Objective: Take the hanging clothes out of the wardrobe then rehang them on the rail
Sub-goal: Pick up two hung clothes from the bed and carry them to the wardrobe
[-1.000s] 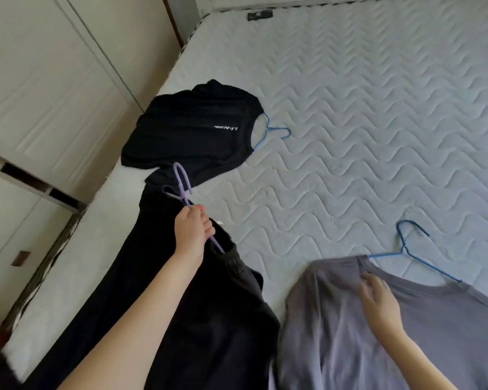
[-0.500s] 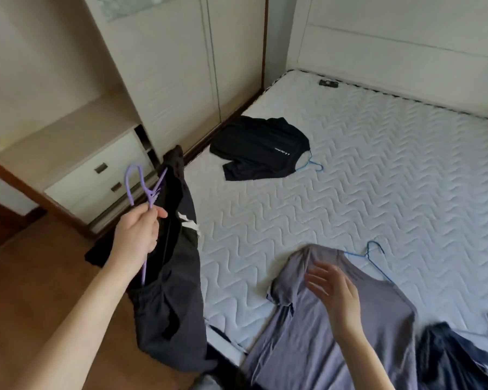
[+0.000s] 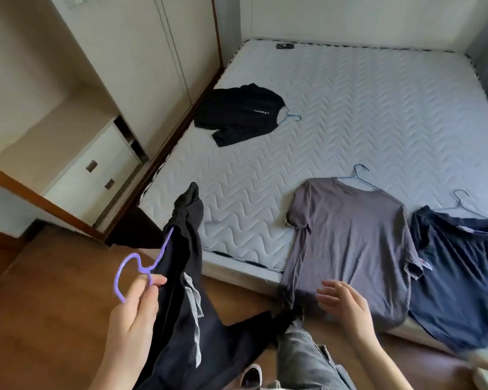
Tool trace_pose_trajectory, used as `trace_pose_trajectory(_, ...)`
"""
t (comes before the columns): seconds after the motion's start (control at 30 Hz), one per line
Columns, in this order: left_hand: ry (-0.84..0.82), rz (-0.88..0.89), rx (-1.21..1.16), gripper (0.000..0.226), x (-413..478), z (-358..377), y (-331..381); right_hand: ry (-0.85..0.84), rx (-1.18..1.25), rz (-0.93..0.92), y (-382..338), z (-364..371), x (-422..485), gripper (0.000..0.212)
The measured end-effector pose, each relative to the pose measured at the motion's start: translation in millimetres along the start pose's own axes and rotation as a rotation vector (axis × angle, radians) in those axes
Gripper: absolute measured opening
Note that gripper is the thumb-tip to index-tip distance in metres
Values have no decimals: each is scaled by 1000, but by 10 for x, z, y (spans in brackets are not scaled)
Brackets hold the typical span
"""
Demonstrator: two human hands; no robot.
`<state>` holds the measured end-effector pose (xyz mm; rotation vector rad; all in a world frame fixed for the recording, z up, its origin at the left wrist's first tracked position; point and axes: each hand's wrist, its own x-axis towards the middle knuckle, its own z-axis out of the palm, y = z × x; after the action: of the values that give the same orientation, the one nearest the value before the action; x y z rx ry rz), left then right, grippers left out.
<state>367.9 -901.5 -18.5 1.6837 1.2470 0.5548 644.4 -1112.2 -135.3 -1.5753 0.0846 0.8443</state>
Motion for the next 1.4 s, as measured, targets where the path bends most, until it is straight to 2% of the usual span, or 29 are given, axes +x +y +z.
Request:
trace_pose_trajectory(0.1,-88,61,39,10,-195,-204,62,105,87,18,282,-83,-513,25)
trace_pose_trajectory(0.27,-281,-35,-151,18,-576,-165,270,207,84,9,679,-413,-1162,27)
trace_pose_trajectory(0.4,-424,-30,-168,16,-923,124,445,319,97,-21,878,-863,-1543,29)
trace_pose_trajectory(0.57,-603,55,-38,16,-1319,674,484,457,150,-41,1183,-1609,-1987,26)
trace_pose_trajectory(0.7,-714,256,146,26,-1610,1278,522,566,182,-35,1496,-2333,-2284,28)
trace_pose_trajectory(0.83,-690,412,290,21,-1930,1889,651,604,246,12,1624,-3092,-2440,27)
trace_pose_trajectory(0.97,-617,483,314,12,-2284,2408,928,603,212,-17,1493,-3744,-2412,26)
trace_pose_trajectory(1.17,-558,407,217,15,-2531,3113,1217,567,178,-88,994,-4422,-1963,28)
trace_pose_trajectory(1.4,-528,263,43,21,-2298,3899,1530,469,182,-141,209,-4807,-736,25)
